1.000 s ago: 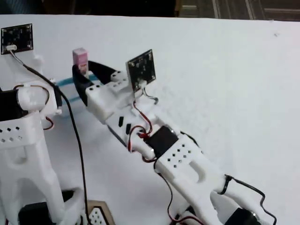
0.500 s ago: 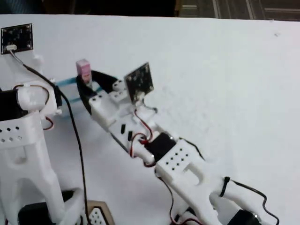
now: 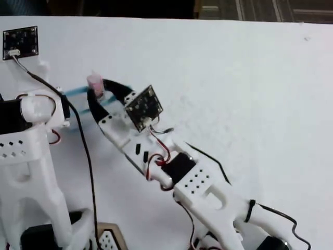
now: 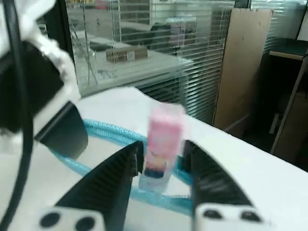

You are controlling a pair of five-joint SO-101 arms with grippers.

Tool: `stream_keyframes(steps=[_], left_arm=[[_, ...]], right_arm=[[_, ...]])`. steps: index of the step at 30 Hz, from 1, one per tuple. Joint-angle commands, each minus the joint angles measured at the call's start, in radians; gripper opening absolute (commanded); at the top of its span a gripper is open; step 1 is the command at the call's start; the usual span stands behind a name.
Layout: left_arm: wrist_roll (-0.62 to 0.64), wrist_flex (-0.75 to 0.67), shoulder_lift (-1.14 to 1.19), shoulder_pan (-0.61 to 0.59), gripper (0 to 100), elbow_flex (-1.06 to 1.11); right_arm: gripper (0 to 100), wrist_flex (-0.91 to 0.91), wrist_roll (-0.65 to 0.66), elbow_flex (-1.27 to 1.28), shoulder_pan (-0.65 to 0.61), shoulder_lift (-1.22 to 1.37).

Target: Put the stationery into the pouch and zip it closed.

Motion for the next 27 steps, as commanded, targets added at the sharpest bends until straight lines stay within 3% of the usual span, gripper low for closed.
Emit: stream_keyframes(steps=[1, 12, 18, 22, 27], left_arm=[[0.018, -0.017, -0.022, 0.002, 2, -0.025], [0.018, -0.021, -0.022, 0.002, 2, -0.025], [0.018, -0.021, -0.022, 0.001, 2, -0.023], [0.018, -0.021, -0.022, 0.001, 2, -0.025], [0.018, -0.021, -0.022, 0.001, 2, -0.025]], right_arm=[[24.1, 0.099, 0.011, -0.028, 0.016, 0.008], [24.2, 0.406, 0.006, -0.387, 0.01, 0.007], [24.3, 0.602, -0.055, -0.557, 0.085, -0.088], [24.3, 0.704, -0.051, -0.532, 0.191, -0.143], [24.3, 0.713, -0.051, -0.327, 0.357, -0.156]])
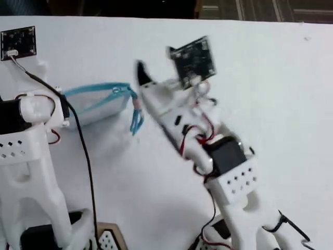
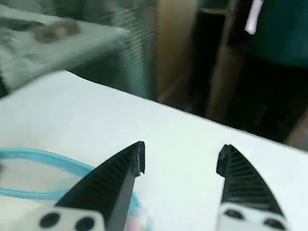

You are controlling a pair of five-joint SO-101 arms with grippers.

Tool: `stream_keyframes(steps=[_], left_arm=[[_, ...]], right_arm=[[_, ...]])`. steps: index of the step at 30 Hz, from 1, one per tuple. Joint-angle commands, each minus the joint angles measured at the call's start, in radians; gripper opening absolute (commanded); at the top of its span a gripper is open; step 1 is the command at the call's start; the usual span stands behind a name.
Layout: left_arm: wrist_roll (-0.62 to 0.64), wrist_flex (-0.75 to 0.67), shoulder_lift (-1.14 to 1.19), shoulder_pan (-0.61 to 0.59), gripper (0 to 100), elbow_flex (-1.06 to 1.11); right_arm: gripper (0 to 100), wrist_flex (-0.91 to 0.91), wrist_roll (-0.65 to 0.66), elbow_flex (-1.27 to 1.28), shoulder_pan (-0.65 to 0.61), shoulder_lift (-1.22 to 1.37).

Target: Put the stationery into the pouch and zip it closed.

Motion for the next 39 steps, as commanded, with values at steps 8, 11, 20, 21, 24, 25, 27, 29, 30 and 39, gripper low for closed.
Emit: stream_keyframes(steps=[8, 11, 20, 21, 24, 25, 27, 29, 30, 39], left_arm=[[0.006, -0.02, -0.022, 0.001, 2, -0.025], [0.006, -0.02, -0.022, 0.001, 2, -0.025], [0.006, -0.02, -0.022, 0.001, 2, -0.02], [0.006, -0.02, -0.022, 0.001, 2, -0.02], [0.006, -0.02, -0.022, 0.001, 2, -0.023], [0.006, -0.02, -0.022, 0.001, 2, -0.023], [0.006, -0.02, -0.022, 0.001, 2, -0.023], [0.006, -0.02, -0.022, 0.001, 2, -0.023], [0.006, -0.02, -0.022, 0.001, 2, -0.021], [0.005, -0.02, -0.022, 0.001, 2, -0.02]], right_arm=[[24.3, -0.257, 0.107, 0.583, 0.074, 0.016], [24.3, -0.371, 0.124, 0.66, 0.05, 0.036], [24.3, -0.572, 0.124, 0.624, -0.09, 0.229], [24.3, -0.575, 0.124, 0.608, -0.099, 0.257], [24.3, -0.579, 0.123, 0.565, -0.116, 0.329], [24.3, -0.581, 0.121, 0.549, -0.119, 0.349], [24.3, -0.581, 0.118, 0.511, -0.119, 0.387], [24.3, -0.581, 0.118, 0.463, -0.113, 0.424], [24.3, -0.581, 0.118, 0.442, -0.108, 0.44], [24.1, -0.723, 0.124, 0.328, -0.084, 0.57]])
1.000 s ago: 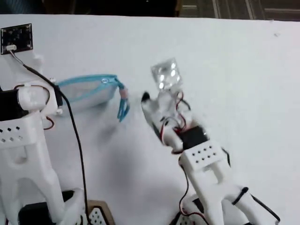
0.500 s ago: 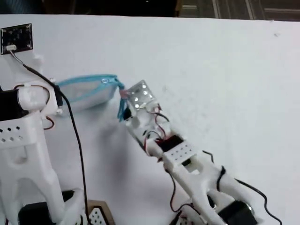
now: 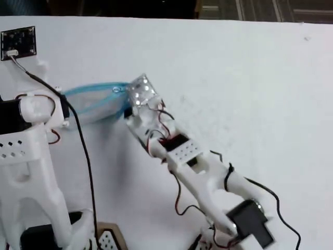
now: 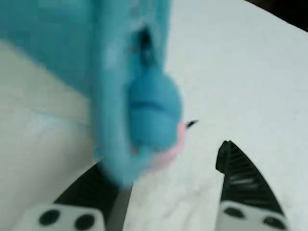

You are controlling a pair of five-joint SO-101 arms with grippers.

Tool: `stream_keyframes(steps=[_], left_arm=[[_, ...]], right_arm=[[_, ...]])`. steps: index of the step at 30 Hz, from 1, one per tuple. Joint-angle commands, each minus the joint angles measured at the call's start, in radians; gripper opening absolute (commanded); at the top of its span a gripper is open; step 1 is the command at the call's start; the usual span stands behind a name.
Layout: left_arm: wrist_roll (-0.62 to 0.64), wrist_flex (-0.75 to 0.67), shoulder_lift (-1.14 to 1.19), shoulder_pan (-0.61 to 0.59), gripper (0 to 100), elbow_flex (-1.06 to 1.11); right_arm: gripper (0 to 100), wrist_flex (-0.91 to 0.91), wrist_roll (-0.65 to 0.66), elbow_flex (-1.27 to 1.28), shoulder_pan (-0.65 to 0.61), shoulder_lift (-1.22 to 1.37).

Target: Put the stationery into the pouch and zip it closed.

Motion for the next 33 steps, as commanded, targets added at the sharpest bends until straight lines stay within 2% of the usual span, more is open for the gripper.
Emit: stream_keyframes(steps=[1, 13, 23, 26, 30, 33], left_arm=[[0.005, -0.02, -0.022, 0.001, 2, -0.02], [0.005, -0.02, -0.022, 0.001, 2, -0.018], [0.005, -0.02, -0.022, 0.001, 2, -0.018], [0.005, -0.02, -0.022, 0.001, 2, -0.018], [0.005, -0.02, -0.022, 0.001, 2, -0.02], [0.005, -0.02, -0.022, 0.001, 2, -0.02]], right_arm=[[24.1, -0.125, 0.002, -0.049, 0.027, 0.042], [24.0, -0.44, 0.009, -0.049, 0.045, 0.124], [24.0, -0.607, 0.009, -0.051, 0.196, 0.225], [18.2, -0.625, 0.026, -0.051, 0.211, 0.222], [0.5, -0.624, 0.107, -0.035, 0.2, 0.153], [6.8, -0.621, 0.121, -0.017, 0.197, 0.079]])
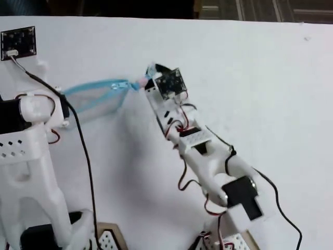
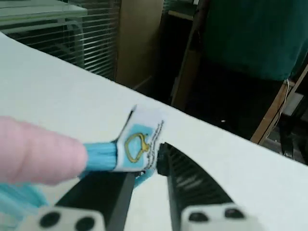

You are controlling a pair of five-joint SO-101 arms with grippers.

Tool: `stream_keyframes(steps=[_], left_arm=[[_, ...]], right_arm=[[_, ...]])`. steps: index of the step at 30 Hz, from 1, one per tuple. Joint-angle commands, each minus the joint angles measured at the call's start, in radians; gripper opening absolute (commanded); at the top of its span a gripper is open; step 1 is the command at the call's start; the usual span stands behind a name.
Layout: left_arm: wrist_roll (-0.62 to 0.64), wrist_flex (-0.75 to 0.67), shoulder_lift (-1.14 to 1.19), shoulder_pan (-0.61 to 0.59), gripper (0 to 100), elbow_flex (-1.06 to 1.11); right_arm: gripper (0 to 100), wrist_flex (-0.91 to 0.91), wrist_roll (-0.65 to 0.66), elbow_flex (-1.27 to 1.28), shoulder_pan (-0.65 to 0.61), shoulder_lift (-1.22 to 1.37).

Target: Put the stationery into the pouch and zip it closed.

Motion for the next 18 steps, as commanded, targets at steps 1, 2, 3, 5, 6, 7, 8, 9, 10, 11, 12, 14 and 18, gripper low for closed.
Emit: stream_keyframes(steps=[1, 2, 3, 5, 6, 7, 8, 9, 10, 11, 12, 14, 18], left_arm=[[0.003, -0.02, -0.022, 0.004, 2, -0.02], [0.003, -0.02, -0.022, 0.004, 2, -0.02], [0.003, -0.02, -0.022, 0.004, 2, -0.02], [0.003, -0.02, -0.022, 0.004, 2, -0.02], [0.003, -0.02, -0.022, 0.004, 2, -0.02], [0.003, -0.02, -0.022, 0.004, 2, -0.02], [0.003, -0.02, -0.022, 0.004, 2, -0.02], [0.003, -0.02, -0.022, 0.004, 2, -0.02], [0.003, -0.02, -0.022, 0.004, 2, -0.02], [0.003, -0.02, -0.022, 0.004, 2, -0.018], [0.003, -0.02, -0.022, 0.004, 2, -0.018], [0.003, -0.02, -0.022, 0.004, 2, -0.018], [0.003, -0.02, -0.022, 0.004, 2, -0.018]], right_arm=[[6.9, -0.013, 0.02, 0.0, 0.002, -0.122], [6.0, -0.013, 0.02, 0.012, 0.002, -0.15], [4.7, -0.013, 0.02, 0.026, 0.004, -0.179], [1.5, -0.012, 0.021, 0.06, 0.004, -0.24], [1.5, -0.012, 0.021, 0.078, 0.004, -0.272], [2.1, -0.01, 0.023, 0.1, 0.004, -0.306], [1.8, -0.01, 0.032, 0.124, 0.004, -0.34], [1.6, -0.01, 0.052, 0.149, 0.004, -0.375], [1.6, -0.01, 0.072, 0.175, 0.004, -0.41], [1.6, -0.012, 0.086, 0.201, 0.007, -0.446], [1.6, -0.012, 0.092, 0.226, 0.018, -0.481], [1.7, -0.012, 0.092, 0.269, 0.041, -0.545], [1.7, -0.012, 0.091, 0.339, 0.107, -0.648]])
